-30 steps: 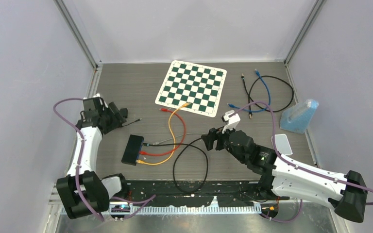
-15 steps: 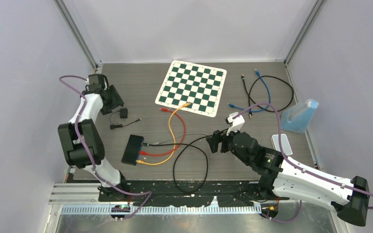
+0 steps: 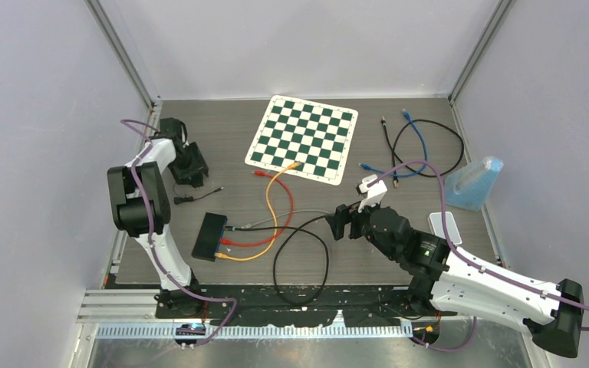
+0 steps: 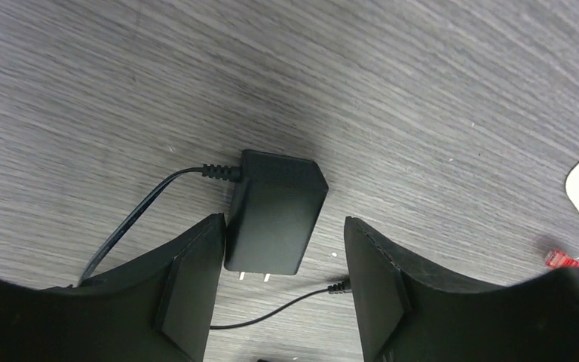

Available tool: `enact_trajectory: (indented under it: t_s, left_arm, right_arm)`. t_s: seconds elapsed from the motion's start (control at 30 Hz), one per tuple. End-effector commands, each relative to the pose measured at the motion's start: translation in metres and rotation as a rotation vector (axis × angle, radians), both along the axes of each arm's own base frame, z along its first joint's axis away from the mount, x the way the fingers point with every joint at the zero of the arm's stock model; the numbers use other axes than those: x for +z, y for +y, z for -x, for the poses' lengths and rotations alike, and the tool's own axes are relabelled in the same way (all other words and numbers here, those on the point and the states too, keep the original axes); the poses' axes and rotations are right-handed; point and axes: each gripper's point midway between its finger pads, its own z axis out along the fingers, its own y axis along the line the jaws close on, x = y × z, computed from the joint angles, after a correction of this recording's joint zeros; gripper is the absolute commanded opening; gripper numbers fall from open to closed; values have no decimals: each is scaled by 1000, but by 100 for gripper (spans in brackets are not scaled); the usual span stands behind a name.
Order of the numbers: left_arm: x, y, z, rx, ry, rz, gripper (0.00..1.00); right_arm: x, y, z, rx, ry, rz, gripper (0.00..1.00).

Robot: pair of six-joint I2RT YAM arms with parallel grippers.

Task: Insert the plug into the switch port
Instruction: Pick up the connector from the center of the board.

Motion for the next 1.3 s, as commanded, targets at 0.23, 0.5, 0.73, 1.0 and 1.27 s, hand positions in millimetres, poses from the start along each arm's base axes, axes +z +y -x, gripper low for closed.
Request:
enact_trajectory:
  t_s: [0.23,0.5,0.73,1.0,1.27]
  left_arm:
    - [15,-21,-5,-56,-9,18,29]
    - [51,-85,-8,-277,-107,-32,11]
    - [90,-145,9,-405,-208,12,9]
    - [114,-198,46,-519,-278,83,12]
    - [92,-257,87,-640,-244,238,13]
  right_arm:
    - [36,-1,-6,-21,-76,-71,84]
    - [41,0,-8,-32,-83,-103,84]
    - [37,-5,-10,-54,-88,-77,84]
    - [35,-8,-10,-69,-86,-80,84]
    - [37,1,-13,-56,-83,-92,84]
